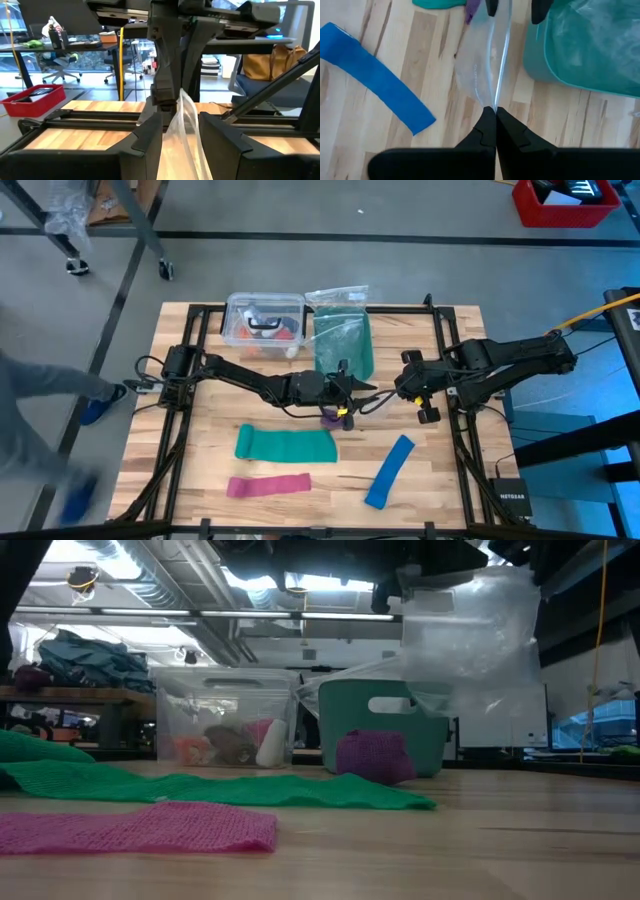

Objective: Roll bandage
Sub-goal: Open the bottom transparent zip bag

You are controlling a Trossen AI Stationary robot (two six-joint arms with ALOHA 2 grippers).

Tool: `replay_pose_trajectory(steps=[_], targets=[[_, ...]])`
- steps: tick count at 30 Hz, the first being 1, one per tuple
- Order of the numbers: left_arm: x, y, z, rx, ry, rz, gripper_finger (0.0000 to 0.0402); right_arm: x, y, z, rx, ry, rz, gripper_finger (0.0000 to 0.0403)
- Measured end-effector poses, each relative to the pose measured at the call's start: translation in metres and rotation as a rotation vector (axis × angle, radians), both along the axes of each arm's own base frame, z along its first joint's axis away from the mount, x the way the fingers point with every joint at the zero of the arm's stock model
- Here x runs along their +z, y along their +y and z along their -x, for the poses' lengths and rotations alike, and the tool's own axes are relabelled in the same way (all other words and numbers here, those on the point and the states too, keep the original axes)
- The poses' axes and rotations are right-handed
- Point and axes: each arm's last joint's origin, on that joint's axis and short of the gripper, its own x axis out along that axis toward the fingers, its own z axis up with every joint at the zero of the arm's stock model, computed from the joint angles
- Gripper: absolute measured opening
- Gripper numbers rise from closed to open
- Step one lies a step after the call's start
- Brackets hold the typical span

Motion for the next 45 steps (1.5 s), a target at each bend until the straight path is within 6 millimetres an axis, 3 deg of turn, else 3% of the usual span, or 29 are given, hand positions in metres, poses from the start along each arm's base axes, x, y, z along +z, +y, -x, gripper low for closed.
replay_pose_trajectory(steps=[12, 23, 45], targets=[[-0.008, 0.000, 0.000, 0.001, 0.082, 0.013, 0.0120, 0.000, 0.001, 0.001, 0.012, 0.010, -0.019, 0.0001], [0.006, 0.002, 0.000, 0.004, -0.067, 0.012, 0.0120, 0.000, 0.000, 0.001, 0.013, 0.014, -0.018, 0.0001], [-0.017, 0.001, 0.001, 0.004, 0.168, 0.007, 0.0120, 0.000, 0.001, 0.000, 0.013, 0.007, -0.020, 0.0001]])
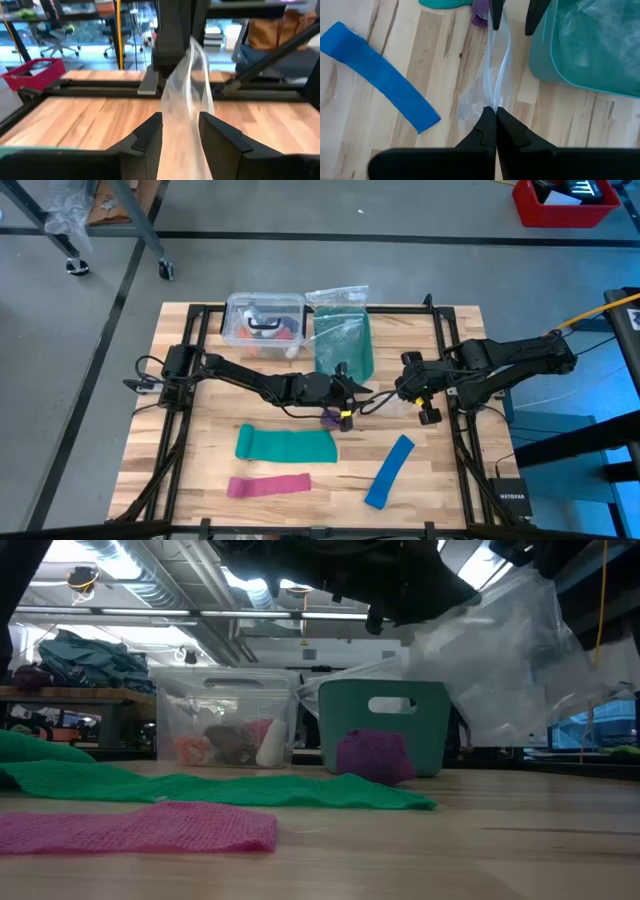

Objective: Roll bandage
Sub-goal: Open the bottom transparent zip bag

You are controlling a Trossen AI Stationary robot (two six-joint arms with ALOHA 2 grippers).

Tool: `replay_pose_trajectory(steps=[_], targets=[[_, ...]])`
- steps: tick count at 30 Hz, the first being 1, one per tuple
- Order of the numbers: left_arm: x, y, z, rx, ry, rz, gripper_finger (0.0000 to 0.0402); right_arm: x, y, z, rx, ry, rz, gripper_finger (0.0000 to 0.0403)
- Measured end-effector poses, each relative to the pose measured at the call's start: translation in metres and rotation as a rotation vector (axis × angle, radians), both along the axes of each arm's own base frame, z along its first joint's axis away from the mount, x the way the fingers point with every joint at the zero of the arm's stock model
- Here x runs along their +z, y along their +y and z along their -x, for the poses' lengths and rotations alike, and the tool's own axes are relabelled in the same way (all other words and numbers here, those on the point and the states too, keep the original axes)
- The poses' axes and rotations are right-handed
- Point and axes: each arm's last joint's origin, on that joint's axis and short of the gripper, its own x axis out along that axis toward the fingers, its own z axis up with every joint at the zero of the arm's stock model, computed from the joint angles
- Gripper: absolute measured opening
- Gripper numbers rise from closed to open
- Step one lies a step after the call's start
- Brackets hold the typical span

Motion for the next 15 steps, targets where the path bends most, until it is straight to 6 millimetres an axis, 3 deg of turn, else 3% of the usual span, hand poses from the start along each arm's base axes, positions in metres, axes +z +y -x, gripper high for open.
replay_pose_trajectory(steps=[15], targets=[[-0.015, -0.006, 0.004, -0.009, 0.160, 0.009, 0.0106, 0.003, 0.002, -0.007, 0.028, -0.075, -0.032, 0.0001]])
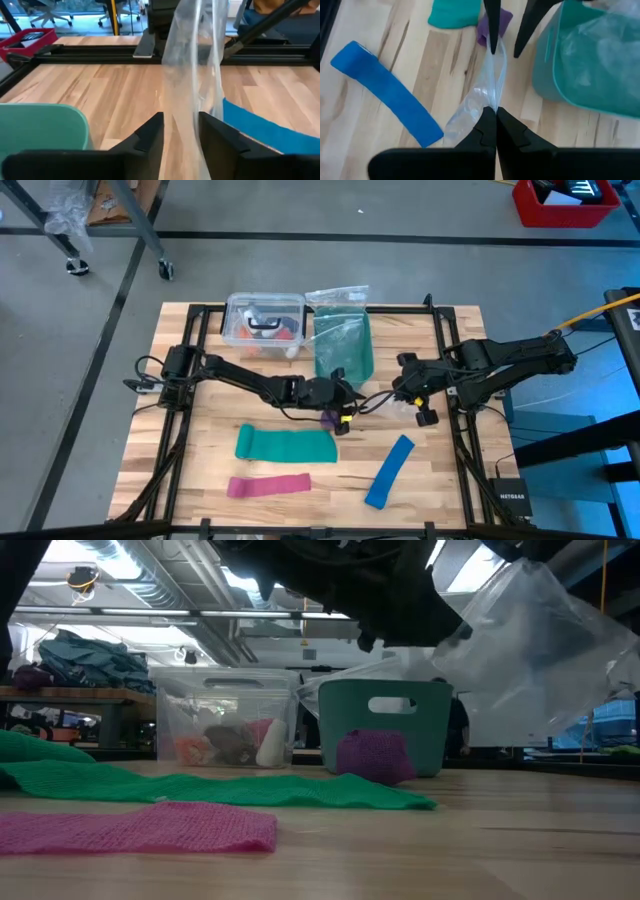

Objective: Roll bandage
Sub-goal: Open the bottom transparent zip bag, then insert the purple bandage into the transparent zip bag

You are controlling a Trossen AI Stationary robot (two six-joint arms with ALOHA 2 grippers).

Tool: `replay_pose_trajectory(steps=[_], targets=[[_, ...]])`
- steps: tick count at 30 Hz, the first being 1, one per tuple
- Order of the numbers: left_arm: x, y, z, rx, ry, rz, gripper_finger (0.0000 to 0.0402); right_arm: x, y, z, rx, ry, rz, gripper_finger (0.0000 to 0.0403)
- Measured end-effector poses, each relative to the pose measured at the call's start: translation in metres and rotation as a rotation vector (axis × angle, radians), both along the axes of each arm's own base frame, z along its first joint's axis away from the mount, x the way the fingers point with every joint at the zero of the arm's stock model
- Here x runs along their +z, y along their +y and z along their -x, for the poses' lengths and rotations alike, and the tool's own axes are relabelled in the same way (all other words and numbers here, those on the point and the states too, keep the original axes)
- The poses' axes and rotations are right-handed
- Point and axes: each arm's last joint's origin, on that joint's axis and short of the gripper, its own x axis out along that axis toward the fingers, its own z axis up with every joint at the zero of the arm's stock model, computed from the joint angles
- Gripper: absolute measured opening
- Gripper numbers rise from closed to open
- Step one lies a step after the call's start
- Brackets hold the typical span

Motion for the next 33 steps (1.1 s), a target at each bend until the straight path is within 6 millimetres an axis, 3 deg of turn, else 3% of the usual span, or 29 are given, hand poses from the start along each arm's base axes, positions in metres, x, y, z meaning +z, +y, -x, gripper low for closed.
replay_pose_trajectory(steps=[7, 12, 18, 26, 33], targets=[[0.000, -0.004, 0.000, -0.008, -0.002, 0.000, 0.0008, 0.000, 0.001, -0.001, 0.016, -0.003, -0.023, 0.0007], [0.009, -0.003, 0.004, -0.009, -0.006, -0.005, 0.0002, 0.002, 0.003, -0.002, 0.050, -0.011, -0.091, 0.0033], [0.039, 0.001, 0.018, 0.057, -0.021, -0.089, 0.0001, 0.010, 0.008, -0.010, 0.113, -0.131, -0.198, 0.0061], [0.077, 0.002, 0.056, 0.175, 0.093, -0.206, 0.0000, 0.032, 0.009, -0.013, 0.159, -0.378, -0.222, 0.0076], [0.105, -0.005, 0.091, 0.247, 0.146, -0.263, 0.0000, 0.035, 0.007, -0.010, 0.137, -0.402, -0.203, 0.0076]])
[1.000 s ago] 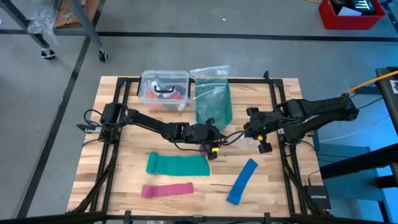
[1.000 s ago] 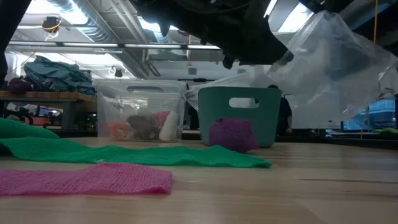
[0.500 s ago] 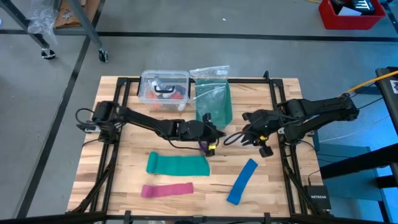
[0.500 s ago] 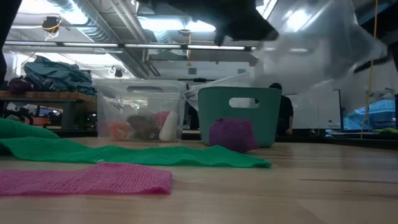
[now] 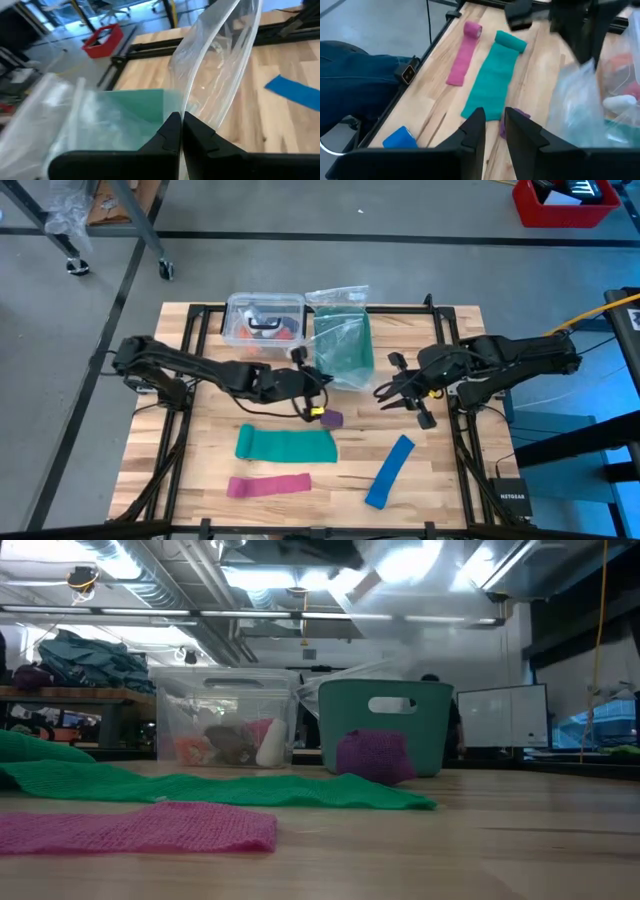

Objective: Roll bandage
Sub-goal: Insert the purple bandage into the transparent zip bag

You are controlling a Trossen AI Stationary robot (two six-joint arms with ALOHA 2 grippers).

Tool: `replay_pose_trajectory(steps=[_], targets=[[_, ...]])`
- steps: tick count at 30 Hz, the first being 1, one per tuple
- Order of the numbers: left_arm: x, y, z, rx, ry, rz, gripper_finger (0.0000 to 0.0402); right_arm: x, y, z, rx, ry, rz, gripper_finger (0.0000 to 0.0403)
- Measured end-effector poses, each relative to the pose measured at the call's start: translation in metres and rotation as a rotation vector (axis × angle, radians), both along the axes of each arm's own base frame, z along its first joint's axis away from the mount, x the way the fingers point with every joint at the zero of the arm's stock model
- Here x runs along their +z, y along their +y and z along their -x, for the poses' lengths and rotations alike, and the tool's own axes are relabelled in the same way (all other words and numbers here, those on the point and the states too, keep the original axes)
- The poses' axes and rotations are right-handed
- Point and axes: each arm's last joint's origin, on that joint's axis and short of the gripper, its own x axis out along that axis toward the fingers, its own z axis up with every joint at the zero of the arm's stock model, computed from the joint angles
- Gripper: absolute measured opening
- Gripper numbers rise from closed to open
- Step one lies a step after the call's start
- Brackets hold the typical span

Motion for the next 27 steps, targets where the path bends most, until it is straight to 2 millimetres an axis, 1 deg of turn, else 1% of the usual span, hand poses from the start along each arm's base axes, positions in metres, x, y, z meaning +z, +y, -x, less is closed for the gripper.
replay_pose_trajectory(steps=[4, 7, 10, 14, 17, 23, 27], targets=[[0.010, -0.006, 0.020, 0.053, 0.023, -0.011, 0.0000, -0.005, 0.002, -0.007, -0.001, 0.026, 0.006, 0.0076], [0.014, -0.012, 0.033, 0.082, 0.047, -0.002, 0.0000, -0.012, 0.003, -0.016, 0.001, 0.061, 0.015, 0.0076], [0.015, -0.019, 0.045, 0.112, 0.066, 0.000, 0.0000, -0.023, 0.006, -0.028, 0.013, 0.111, 0.027, 0.0076], [0.015, -0.028, 0.056, 0.146, 0.079, -0.003, 0.0000, -0.041, 0.010, -0.047, 0.064, 0.162, 0.113, 0.0076], [0.014, -0.034, 0.060, 0.160, 0.080, 0.002, 0.0000, -0.058, 0.011, -0.063, 0.041, 0.210, 0.210, 0.0076], [0.011, -0.041, 0.065, 0.175, 0.086, 0.014, 0.0000, -0.090, 0.011, -0.088, -0.065, 0.308, 0.383, 0.0076], [0.011, -0.045, 0.067, 0.183, 0.081, 0.000, 0.0000, -0.111, 0.014, -0.100, -0.060, 0.386, 0.408, 0.0076]])
